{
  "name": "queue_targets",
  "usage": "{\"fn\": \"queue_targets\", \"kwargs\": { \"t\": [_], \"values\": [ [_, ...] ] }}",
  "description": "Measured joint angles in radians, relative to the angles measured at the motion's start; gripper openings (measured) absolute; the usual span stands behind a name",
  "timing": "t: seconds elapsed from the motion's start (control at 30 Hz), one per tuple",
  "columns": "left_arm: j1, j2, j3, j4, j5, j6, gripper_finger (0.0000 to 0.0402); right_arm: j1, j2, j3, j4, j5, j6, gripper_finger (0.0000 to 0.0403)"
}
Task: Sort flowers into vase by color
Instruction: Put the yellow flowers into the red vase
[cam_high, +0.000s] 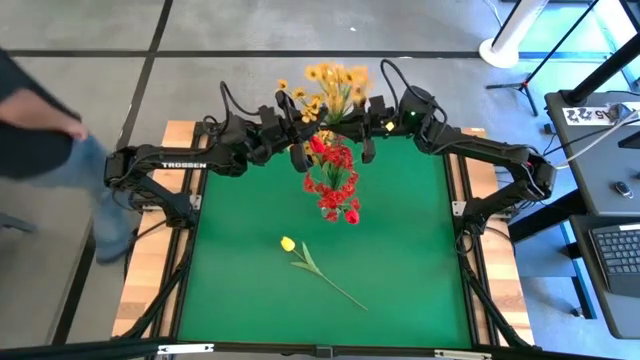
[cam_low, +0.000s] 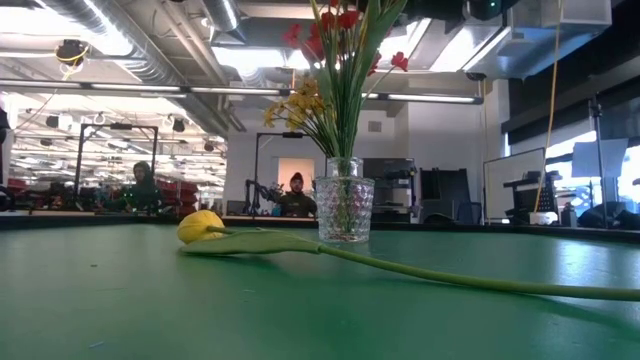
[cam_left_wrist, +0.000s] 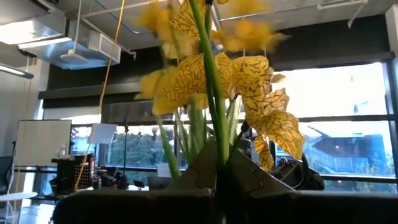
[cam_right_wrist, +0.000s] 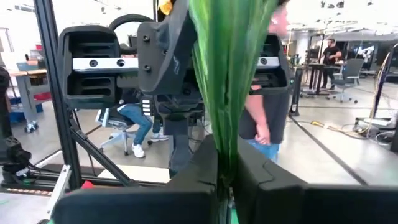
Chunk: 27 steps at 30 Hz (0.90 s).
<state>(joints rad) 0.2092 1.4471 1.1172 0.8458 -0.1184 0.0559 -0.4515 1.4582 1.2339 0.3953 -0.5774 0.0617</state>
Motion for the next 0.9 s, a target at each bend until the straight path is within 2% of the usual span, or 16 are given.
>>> {"fn": "queue_targets", "kwargs": {
  "t": [0.1, 0.2, 0.33, 0.6, 0.7, 0.9],
  "values": [
    [0.000, -0.001, 0.000, -0.001, 0.000, 0.002, 0.0001, -0.001, -0.010, -0.002, -0.009, 0.012, -0.012, 0.0021],
    [-0.001, -0.007, 0.000, -0.005, -0.007, 0.010, 0.0019, -0.008, -0.022, -0.002, -0.012, 0.027, -0.016, 0.0018],
    [-0.016, -0.010, -0.001, -0.040, -0.006, 0.037, 0.0064, -0.034, -0.048, -0.001, -0.026, 0.033, -0.016, 0.0014],
    [-0.055, -0.094, -0.002, -0.188, -0.034, 0.076, 0.0155, -0.096, -0.076, -0.001, -0.065, 0.049, -0.012, 0.0014],
    [-0.075, -0.141, -0.002, -0.259, -0.101, 0.106, 0.0180, -0.120, -0.077, -0.001, -0.070, 0.043, -0.009, 0.0014],
    [-0.113, -0.240, -0.002, -0.479, -0.309, 0.140, 0.0208, -0.182, -0.077, -0.006, -0.082, 0.002, -0.006, 0.0014]
  ]
}}
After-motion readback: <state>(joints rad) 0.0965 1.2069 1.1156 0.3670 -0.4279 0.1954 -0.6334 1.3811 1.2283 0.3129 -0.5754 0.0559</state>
